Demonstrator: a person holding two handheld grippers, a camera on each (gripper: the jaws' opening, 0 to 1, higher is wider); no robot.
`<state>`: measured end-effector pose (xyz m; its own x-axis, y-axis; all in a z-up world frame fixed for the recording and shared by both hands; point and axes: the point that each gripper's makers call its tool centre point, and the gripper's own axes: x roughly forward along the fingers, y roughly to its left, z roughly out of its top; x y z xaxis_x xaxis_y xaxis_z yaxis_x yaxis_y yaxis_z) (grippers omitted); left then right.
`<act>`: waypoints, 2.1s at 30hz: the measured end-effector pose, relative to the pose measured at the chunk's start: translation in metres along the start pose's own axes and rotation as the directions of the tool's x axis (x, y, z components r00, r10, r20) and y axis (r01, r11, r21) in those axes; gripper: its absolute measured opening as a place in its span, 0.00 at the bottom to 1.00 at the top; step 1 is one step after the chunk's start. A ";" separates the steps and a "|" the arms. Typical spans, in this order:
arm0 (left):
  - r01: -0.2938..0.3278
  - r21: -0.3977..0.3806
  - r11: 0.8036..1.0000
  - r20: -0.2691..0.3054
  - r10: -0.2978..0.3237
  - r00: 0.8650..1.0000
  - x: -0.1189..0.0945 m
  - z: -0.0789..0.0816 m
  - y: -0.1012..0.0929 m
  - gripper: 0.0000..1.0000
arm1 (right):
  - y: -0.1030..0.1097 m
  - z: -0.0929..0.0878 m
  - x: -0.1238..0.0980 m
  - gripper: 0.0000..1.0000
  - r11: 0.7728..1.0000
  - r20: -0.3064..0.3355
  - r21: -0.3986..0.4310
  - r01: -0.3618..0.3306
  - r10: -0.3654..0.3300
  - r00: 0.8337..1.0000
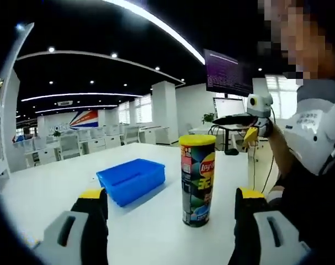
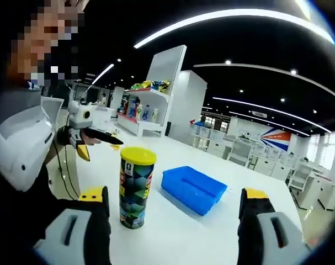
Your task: Open the lid of the chip container on the table, take out the chips, place them into the box in front of the container, and close the lid
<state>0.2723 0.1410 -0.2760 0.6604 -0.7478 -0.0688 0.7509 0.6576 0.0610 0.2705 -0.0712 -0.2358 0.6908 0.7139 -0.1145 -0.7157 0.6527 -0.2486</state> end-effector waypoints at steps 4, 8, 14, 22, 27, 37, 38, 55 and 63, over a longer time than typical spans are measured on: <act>0.058 -0.039 0.998 0.059 -0.056 0.997 0.014 0.007 -0.006 0.95 | 0.008 0.012 0.012 0.91 0.999 0.032 -0.001 -0.043 0.043 0.999; 0.121 -0.032 0.992 0.073 -0.119 0.990 0.032 0.001 -0.016 0.95 | 0.014 0.025 0.023 0.90 0.997 0.059 -0.021 -0.072 0.074 0.996; 0.204 0.015 0.979 0.088 -0.204 0.975 0.057 -0.015 -0.026 0.95 | 0.034 0.038 0.040 0.89 0.989 0.088 -0.047 -0.138 0.142 0.986; 0.321 -0.062 0.945 0.187 -0.305 0.934 0.079 -0.026 -0.030 0.95 | 0.053 0.039 0.066 0.87 0.979 0.082 -0.071 -0.192 0.197 0.977; 0.408 -0.044 0.912 0.170 -0.396 0.903 0.090 -0.047 -0.045 0.91 | 0.065 0.034 0.075 0.87 0.972 0.065 -0.078 -0.220 0.225 0.972; 0.478 -0.073 0.875 0.190 -0.458 0.868 0.112 -0.070 -0.061 0.82 | 0.075 0.032 0.080 0.87 0.968 0.054 -0.086 -0.234 0.239 0.970; 0.480 -0.088 0.873 0.198 -0.457 0.867 0.113 -0.071 -0.060 0.81 | 0.075 0.032 0.080 0.87 0.968 0.054 -0.087 -0.234 0.239 0.970; 0.407 -0.032 0.913 0.138 -0.400 0.906 0.126 -0.088 -0.066 0.50 | 0.081 0.019 0.100 0.79 0.960 0.019 -0.173 -0.221 0.228 0.974; 0.408 -0.040 0.912 0.150 -0.398 0.905 0.127 -0.086 -0.072 0.50 | 0.075 0.028 0.103 0.59 0.971 0.075 -0.134 -0.200 0.211 0.975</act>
<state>0.3021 0.0067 -0.3749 0.2989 -0.9522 0.0633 0.9543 0.2987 -0.0124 0.2853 0.0581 -0.2395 0.5145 0.8525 -0.0918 -0.8190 0.4570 -0.3469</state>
